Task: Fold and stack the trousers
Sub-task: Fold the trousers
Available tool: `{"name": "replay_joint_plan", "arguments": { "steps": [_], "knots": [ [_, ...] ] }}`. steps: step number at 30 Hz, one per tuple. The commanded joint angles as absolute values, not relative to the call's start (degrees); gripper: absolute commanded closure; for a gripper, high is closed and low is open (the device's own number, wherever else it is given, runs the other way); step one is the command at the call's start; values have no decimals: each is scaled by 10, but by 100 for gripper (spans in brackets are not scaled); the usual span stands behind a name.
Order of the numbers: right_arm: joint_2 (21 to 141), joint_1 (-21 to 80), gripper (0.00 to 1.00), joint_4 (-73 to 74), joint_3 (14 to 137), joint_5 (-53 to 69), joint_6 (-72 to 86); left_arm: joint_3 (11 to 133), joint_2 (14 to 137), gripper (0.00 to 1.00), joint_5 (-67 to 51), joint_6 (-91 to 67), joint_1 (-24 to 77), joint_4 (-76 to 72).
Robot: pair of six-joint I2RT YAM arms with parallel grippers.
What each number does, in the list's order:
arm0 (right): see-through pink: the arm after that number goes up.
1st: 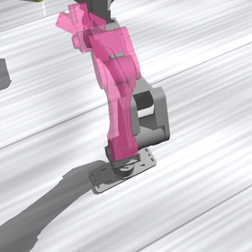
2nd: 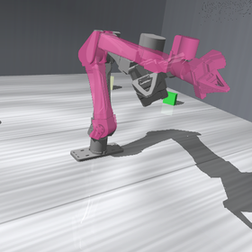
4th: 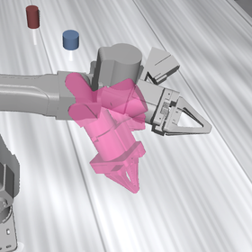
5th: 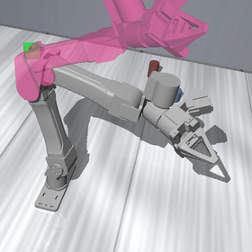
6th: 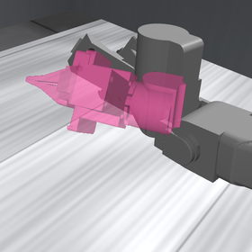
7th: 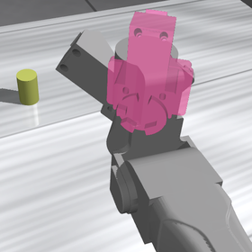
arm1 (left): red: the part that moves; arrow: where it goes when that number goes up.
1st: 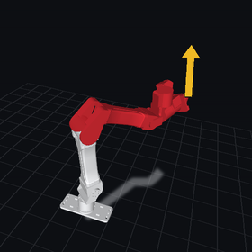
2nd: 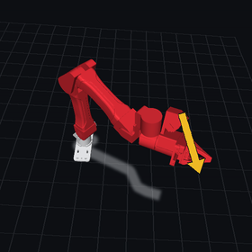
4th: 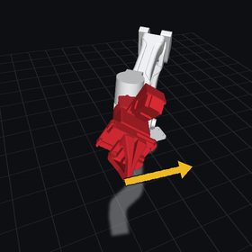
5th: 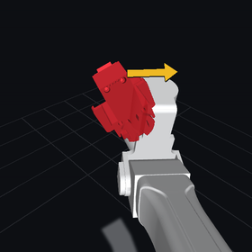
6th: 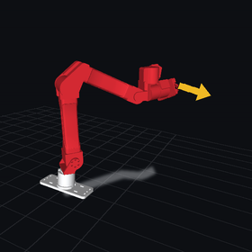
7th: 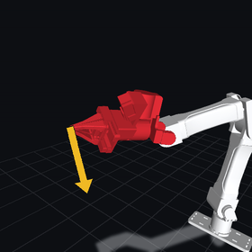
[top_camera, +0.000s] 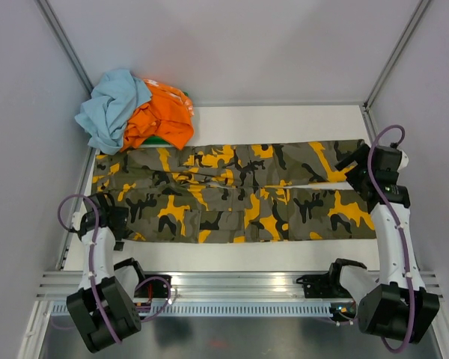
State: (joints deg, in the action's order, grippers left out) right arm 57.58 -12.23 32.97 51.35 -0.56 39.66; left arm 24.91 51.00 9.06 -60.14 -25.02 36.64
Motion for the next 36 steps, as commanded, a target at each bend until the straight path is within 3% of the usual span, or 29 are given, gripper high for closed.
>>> {"name": "replay_joint_plan", "arguments": {
  "steps": [1,11,16,22,25,30,32,36],
  "knots": [
    [578,-125,2,340,471,-56,453,226,535,5,56,-595,-251,301],
    [562,-127,2,342,423,-101,490,187,584,8,51,-606,-252,234],
    [607,-127,2,360,442,-111,476,185,607,18,48,-610,-252,218],
    [639,-127,2,346,430,-102,490,190,618,41,52,-598,-252,228],
    [633,-127,2,345,419,-104,499,193,619,47,54,-596,-252,238],
    [622,-127,2,363,413,-124,504,205,618,74,58,-588,-252,256],
    [627,-127,2,372,410,-126,505,208,618,96,56,-586,-252,258],
    [645,-129,2,379,402,-120,519,214,619,98,43,-581,-252,258]
  ]
}}
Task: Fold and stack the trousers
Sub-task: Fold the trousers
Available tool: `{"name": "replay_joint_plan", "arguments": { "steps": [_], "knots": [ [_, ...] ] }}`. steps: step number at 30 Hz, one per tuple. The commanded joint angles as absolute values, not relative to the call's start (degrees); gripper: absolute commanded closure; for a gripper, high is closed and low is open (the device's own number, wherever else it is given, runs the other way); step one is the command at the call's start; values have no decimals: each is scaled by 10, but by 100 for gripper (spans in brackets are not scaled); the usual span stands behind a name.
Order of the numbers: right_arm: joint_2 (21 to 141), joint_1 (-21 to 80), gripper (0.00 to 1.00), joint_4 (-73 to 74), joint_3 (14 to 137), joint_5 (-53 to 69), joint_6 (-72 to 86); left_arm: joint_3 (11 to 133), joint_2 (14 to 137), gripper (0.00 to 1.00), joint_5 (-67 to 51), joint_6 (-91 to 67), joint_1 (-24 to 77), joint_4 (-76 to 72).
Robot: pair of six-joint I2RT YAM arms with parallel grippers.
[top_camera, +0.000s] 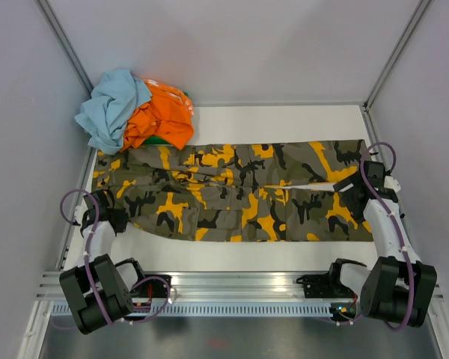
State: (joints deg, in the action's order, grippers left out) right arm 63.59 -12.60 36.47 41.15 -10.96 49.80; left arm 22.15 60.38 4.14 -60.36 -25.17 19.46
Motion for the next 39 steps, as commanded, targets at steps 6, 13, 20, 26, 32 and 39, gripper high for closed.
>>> {"name": "replay_joint_plan", "arguments": {
  "steps": [6,13,20,26,32,39],
  "knots": [
    [662,-130,2,367,390,-111,520,255,632,98,43,-576,-252,287],
    [657,-130,2,369,384,-131,513,315,624,98,71,-553,-252,348],
    [640,-157,2,500,383,-180,624,326,635,98,64,-548,-252,346],
    [631,-178,2,557,393,-182,641,333,650,98,65,-543,-252,343],
    [649,-179,3,561,361,-175,684,338,667,98,58,-543,-252,336],
    [708,-179,19,467,327,-162,664,346,668,98,69,-539,-252,340]
  ]
}}
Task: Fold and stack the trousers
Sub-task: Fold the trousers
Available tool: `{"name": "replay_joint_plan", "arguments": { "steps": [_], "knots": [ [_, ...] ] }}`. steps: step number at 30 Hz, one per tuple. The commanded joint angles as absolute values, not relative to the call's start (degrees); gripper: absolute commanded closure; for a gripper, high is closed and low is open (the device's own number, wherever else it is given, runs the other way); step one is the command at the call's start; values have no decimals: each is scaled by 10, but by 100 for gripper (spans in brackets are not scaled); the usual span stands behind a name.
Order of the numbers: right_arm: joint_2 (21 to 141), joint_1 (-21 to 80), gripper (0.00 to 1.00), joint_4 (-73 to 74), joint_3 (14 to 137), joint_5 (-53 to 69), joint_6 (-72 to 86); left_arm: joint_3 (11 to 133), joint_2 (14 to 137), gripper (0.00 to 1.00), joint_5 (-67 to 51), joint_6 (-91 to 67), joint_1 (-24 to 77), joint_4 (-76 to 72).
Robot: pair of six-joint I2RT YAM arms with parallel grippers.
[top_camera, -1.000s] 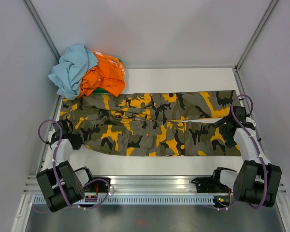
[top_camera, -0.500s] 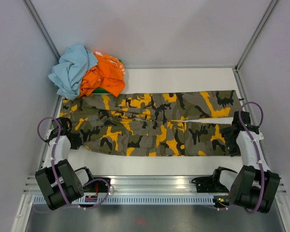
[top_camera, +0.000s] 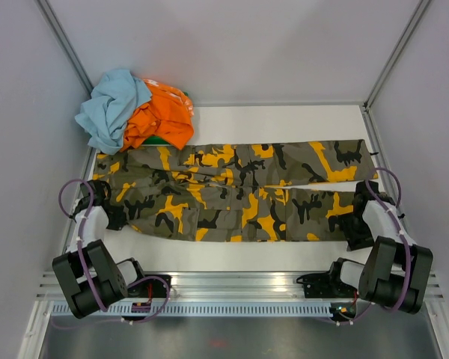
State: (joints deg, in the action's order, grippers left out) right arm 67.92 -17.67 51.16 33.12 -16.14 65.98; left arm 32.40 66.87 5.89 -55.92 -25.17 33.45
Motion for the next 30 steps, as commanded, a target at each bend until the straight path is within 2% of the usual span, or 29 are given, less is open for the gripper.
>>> {"name": "replay_joint_plan", "arguments": {
  "steps": [1,5,7,10,11,13,16,24,30],
  "knots": [
    [716,-179,22,461,328,-166,658,346,667,98,72,-539,-252,341],
    [726,-179,44,440,322,-171,643,348,663,98,76,-539,-253,346],
    [701,-180,50,411,309,-176,628,350,660,98,75,-537,-254,346],
    [661,-184,65,380,292,-174,607,361,657,98,86,-522,-253,352],
    [652,-184,75,373,291,-173,599,366,656,98,92,-519,-254,362],
    [630,-184,89,359,290,-176,572,386,653,98,115,-512,-253,377],
    [613,-185,100,350,298,-183,534,419,641,98,146,-504,-254,413],
    [577,-167,100,385,391,-205,456,549,590,98,229,-481,-253,538],
    [548,-140,100,419,456,-265,417,616,558,98,279,-481,-253,590]
  ]
}}
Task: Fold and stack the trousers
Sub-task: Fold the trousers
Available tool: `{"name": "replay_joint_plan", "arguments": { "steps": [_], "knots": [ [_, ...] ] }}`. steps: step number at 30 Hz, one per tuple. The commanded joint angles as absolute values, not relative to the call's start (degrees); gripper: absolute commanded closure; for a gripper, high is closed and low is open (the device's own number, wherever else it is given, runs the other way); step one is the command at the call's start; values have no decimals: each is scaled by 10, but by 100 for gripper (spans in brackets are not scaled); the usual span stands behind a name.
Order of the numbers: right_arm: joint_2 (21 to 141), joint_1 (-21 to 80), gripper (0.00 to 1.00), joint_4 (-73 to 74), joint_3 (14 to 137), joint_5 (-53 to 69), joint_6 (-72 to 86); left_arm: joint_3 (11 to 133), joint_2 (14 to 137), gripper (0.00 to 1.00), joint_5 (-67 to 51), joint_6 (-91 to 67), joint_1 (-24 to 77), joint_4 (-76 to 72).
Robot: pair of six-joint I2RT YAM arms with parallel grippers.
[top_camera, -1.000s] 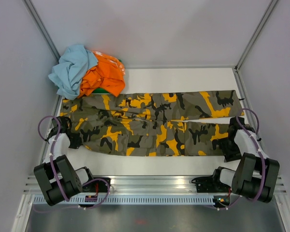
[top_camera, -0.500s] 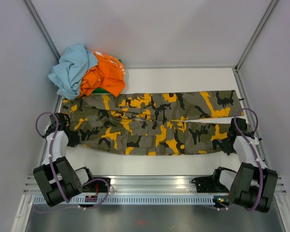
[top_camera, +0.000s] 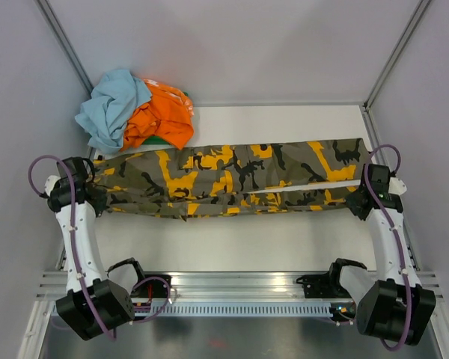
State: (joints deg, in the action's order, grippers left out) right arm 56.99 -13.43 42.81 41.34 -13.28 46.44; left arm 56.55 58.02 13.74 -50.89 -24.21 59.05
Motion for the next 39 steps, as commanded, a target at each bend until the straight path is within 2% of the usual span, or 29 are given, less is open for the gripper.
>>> {"name": "replay_joint_plan", "arguments": {
  "steps": [1,4,10,14,18,25,33,39],
  "knots": [
    [547,-138,100,416,465,-267,410,627,557,98,279,-481,-253,590],
    [564,-137,100,372,506,-243,359,646,565,98,275,-482,-253,574],
    [742,-137,100,339,641,-221,238,676,625,98,265,-485,-253,508],
    [870,-137,100,308,728,-215,214,682,688,98,268,-518,-249,460],
    [954,-137,100,281,799,-165,182,728,753,98,316,-528,-214,465],
    [1169,-135,100,371,1034,-143,99,823,882,98,369,-556,-193,506],
    [1215,-134,100,338,1060,-150,77,881,973,98,406,-580,-181,513],
    [1290,-131,100,381,1137,-167,59,914,1048,98,411,-589,-172,522]
  ]
}}
